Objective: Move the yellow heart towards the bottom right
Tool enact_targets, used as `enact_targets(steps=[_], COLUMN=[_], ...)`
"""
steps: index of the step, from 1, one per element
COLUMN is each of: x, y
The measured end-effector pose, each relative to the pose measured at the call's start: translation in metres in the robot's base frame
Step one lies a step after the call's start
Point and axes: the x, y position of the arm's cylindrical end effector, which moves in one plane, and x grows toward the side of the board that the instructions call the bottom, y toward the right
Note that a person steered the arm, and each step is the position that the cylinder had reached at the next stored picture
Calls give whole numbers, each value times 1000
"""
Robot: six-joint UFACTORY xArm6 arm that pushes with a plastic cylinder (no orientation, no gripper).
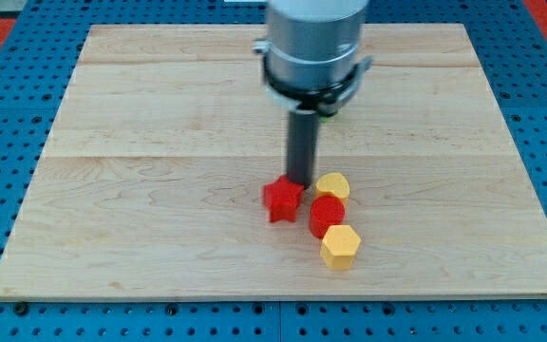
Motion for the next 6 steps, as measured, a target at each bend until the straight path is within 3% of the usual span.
enact_targets(steps=[1,2,5,6], x=[12,-23,-4,-15], y=[-56,-51,115,115])
